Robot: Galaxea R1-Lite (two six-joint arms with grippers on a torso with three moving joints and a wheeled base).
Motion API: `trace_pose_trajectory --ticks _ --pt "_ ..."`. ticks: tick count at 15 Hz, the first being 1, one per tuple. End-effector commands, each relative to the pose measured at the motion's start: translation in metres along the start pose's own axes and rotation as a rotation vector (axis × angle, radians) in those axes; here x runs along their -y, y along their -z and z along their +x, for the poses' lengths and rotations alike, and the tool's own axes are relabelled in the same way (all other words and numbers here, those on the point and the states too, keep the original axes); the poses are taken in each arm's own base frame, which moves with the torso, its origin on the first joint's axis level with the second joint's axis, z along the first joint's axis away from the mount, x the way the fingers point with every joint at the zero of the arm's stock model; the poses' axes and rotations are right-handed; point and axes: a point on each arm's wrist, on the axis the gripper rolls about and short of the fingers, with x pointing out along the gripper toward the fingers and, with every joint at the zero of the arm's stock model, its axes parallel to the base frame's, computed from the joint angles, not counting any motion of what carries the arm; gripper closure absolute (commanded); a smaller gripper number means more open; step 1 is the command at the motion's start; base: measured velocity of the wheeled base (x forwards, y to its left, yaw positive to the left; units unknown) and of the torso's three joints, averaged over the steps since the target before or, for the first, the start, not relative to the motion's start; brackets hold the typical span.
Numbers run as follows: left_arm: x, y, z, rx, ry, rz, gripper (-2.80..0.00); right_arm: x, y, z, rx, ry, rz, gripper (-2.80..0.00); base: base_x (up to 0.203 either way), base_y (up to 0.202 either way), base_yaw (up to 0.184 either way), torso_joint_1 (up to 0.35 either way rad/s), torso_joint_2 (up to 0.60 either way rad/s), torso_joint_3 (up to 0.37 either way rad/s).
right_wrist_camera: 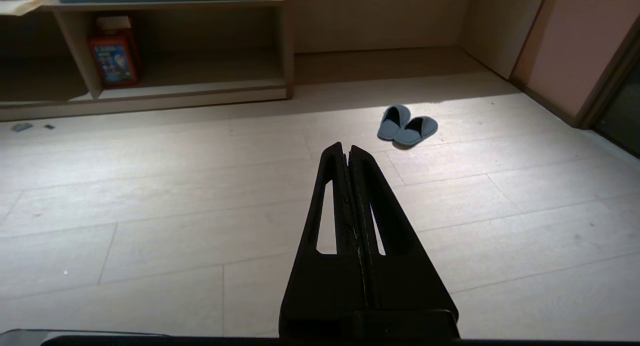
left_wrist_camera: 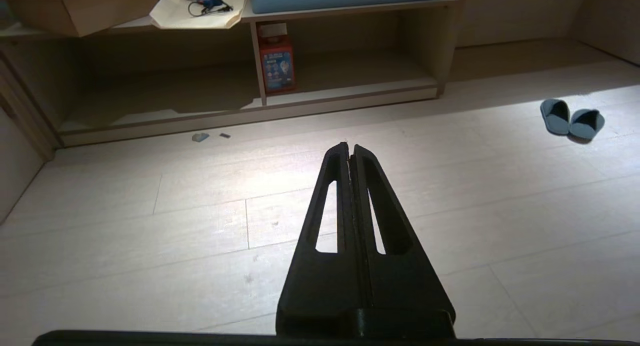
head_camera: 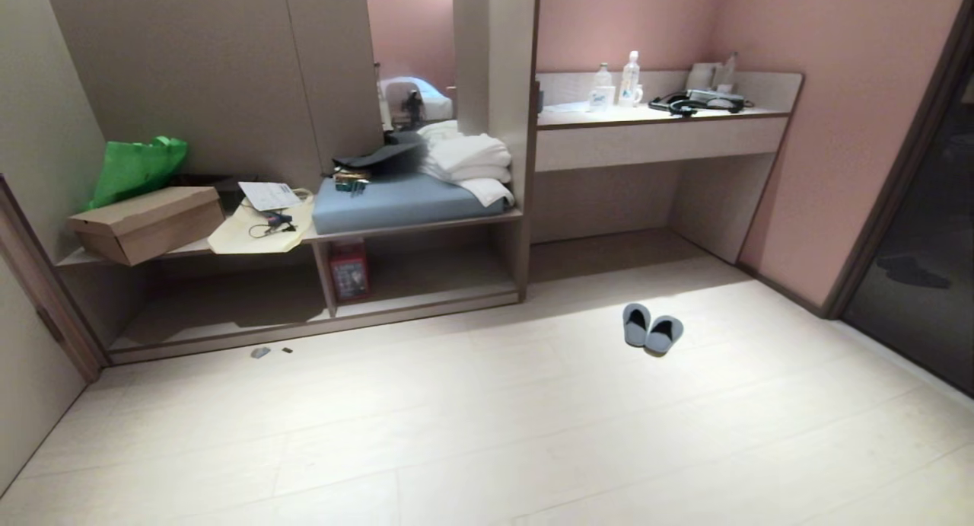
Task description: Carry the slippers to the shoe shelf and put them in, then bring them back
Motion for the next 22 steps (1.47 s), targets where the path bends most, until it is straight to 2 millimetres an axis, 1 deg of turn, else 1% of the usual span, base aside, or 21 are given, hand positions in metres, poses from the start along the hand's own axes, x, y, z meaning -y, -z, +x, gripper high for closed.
trace_pose_trajectory --ticks 1,22 --pt "0.0 0.0 0.0 0.0 -0.001 0.0 0.0 0.0 -0.0001 0.0001 -0.001 0.0 -0.001 0.0 -0.191 0.0 0.003 0.005 0.0 0.001" --pt "0.0 0.0 0.0 0.0 -0.001 0.0 0.0 0.0 -0.0001 0.0001 -0.001 0.0 0.001 0.0 -0.194 0.0 0.001 0.002 0.0 0.003"
